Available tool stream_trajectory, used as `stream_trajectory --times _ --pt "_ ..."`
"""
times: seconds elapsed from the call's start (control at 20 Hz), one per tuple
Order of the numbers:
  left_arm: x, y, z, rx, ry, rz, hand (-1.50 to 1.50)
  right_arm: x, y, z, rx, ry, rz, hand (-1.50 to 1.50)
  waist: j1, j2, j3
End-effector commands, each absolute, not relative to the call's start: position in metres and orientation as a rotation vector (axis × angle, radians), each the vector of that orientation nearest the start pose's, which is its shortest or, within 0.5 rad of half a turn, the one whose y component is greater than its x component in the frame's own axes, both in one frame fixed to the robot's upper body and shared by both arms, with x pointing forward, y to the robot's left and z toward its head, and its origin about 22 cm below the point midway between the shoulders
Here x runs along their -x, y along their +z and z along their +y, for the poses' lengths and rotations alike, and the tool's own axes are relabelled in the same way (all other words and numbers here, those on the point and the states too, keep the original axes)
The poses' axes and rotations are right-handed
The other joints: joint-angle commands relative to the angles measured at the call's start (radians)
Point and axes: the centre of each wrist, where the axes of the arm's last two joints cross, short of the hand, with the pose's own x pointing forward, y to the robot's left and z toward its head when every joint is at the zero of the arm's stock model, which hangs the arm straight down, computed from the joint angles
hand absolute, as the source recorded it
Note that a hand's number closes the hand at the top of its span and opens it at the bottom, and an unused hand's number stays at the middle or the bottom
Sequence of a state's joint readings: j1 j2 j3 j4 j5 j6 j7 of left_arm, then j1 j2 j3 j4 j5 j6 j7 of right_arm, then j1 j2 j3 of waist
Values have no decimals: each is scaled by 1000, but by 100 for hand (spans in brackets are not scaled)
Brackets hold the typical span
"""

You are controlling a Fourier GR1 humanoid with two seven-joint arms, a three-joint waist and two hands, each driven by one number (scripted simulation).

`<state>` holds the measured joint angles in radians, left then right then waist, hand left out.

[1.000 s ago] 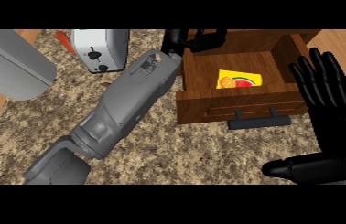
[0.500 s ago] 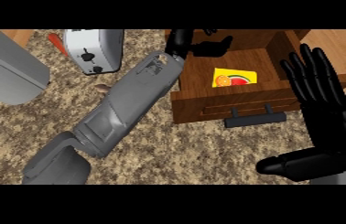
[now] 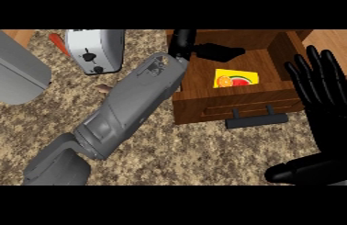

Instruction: Pick up the cup, place it into the drawer and close the drawer

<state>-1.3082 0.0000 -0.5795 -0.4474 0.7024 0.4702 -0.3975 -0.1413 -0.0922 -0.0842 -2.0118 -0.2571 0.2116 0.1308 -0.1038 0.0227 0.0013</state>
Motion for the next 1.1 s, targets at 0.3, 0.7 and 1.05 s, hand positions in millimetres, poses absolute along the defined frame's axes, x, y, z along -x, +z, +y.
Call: stream_trajectory --times 0.3,0.7,1.05 --pt "-417 150 2 337 -86 -1932 -150 -220 139 -254 -333 184 -1998 150 80 -22 -1" --pt "-422 156 53 314 57 -1954 -150 -215 151 -265 -167 501 -1967 150 124 -32 -2" --pt "-399 132 139 271 125 -1916 -150 -210 155 -268 -56 606 -1873 150 139 -35 -2"
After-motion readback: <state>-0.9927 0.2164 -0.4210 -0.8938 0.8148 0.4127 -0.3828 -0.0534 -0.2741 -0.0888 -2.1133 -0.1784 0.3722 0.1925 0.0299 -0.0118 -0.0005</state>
